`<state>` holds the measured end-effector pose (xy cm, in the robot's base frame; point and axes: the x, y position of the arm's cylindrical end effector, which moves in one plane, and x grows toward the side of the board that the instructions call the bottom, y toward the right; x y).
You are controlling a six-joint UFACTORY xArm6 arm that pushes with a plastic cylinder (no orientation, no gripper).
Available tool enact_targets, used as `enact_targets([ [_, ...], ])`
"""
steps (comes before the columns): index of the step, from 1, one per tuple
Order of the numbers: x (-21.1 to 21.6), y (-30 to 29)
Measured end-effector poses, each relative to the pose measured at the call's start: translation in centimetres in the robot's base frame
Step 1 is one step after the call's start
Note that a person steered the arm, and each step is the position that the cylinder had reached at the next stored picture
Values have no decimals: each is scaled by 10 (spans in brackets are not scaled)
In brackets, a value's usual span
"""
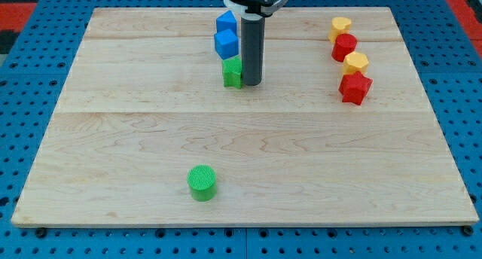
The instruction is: Move the green star diagonally top left to the red star
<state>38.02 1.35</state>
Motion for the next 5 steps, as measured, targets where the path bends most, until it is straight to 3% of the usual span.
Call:
enact_targets([
  [5, -9, -14],
])
